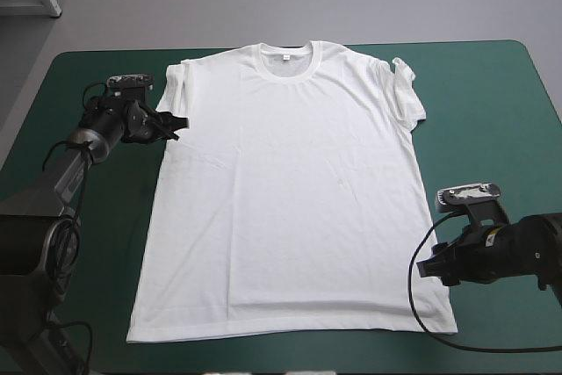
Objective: Fold the cloth
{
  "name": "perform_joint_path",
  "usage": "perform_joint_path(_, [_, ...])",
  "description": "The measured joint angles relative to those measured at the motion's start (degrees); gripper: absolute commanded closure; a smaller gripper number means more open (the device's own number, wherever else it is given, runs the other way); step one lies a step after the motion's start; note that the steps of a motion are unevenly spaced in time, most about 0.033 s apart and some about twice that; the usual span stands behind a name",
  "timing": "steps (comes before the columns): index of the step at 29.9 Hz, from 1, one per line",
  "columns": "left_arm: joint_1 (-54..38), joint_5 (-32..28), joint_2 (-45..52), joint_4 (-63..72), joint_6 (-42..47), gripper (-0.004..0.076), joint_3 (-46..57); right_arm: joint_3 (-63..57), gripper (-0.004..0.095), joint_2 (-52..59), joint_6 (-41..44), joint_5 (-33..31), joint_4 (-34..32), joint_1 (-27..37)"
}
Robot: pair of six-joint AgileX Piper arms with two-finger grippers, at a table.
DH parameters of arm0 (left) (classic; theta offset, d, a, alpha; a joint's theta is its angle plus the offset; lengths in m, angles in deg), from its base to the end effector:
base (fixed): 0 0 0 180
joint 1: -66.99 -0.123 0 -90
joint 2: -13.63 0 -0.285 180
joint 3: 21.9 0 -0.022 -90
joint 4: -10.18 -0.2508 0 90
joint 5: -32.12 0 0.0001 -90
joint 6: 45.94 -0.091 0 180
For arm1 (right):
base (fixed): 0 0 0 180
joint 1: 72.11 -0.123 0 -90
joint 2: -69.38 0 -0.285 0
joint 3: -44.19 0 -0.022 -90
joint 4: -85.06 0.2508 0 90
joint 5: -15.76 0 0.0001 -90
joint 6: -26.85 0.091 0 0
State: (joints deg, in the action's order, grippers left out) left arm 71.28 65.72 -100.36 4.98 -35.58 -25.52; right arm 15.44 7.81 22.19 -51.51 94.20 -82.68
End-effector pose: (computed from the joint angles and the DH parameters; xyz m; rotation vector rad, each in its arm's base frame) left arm 0.4114 -0.0263 0.2432 -0.0585 2.5085 -0.0109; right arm 0.1449 0.0406 0.3111 -0.3199 2.7307 0.2473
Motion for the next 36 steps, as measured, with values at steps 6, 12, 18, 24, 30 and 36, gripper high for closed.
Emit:
perform_joint_path(6, [0.00,1.80,-3.33,2.83,-2.04,0.0304,-0.06,0.38,0.0341,0.00,1.02,3.43,-0.49,0.00])
perform_joint_path(12, [0.00,2.00,-5.30,6.79,-5.33,0.0304,-0.69,1.27,0.0340,-1.70,2.32,5.35,-0.49,0.00])
perform_joint_path(18, [-0.12,1.63,-5.66,12.28,-10.36,0.0504,-1.11,5.77,0.0341,-7.82,2.53,8.81,-0.78,0.00])
perform_joint_path(24, [-0.12,1.68,-5.74,13.83,-13.63,0.0701,-1.11,13.96,0.0341,-18.20,0.54,11.94,-2.15,1.85])
perform_joint_path(30, [-0.14,1.68,-5.96,13.88,-14.41,0.0703,-1.11,22.27,0.0342,-30.51,-7.64,12.19,6.78,9.54])
perform_joint_path(36, [-0.14,1.74,-6.19,14.15,-14.48,0.0703,-1.35,30.32,0.0341,-41.95,-10.43,10.90,8.92,11.49])
